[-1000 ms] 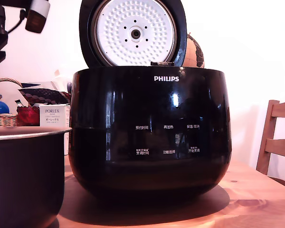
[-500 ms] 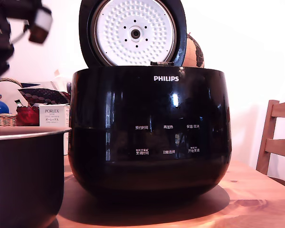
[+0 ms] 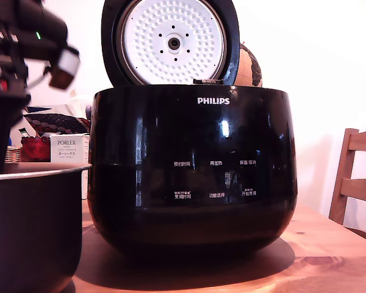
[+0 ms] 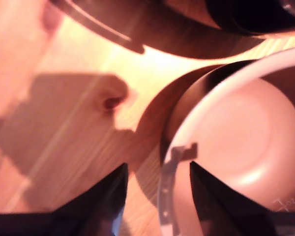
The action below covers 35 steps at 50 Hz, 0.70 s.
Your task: Pick up the metallic pot next to the rice cooker
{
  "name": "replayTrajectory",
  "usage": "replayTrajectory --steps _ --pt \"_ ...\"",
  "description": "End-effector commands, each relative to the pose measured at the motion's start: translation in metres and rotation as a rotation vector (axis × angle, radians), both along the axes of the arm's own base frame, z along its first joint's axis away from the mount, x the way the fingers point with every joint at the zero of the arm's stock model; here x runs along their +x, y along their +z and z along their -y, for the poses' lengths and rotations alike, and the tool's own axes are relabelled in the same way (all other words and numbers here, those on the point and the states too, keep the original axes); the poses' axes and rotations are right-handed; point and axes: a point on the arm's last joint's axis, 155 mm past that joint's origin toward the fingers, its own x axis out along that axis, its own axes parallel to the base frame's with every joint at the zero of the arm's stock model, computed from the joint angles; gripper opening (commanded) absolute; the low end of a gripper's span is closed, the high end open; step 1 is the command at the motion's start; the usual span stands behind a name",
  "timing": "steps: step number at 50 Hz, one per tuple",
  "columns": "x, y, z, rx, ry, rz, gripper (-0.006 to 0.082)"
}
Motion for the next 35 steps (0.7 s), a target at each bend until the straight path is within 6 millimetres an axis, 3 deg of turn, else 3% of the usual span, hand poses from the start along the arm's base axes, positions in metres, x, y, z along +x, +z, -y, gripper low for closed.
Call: replayTrajectory --steps 1,8,23,35 --pt "-0.005 -0.007 0.001 0.005 -0.01 -0.024 0.0362" --pt "-0.001 -0.008 0.003 -0.001 -0.015 -0.01 0.0322" --pt "0.001 -0.011 0.003 0.002 -0.016 -0.011 0.0322" --pt "0.015 -0.014 -0.017 0.054 0.008 0.025 0.0322"
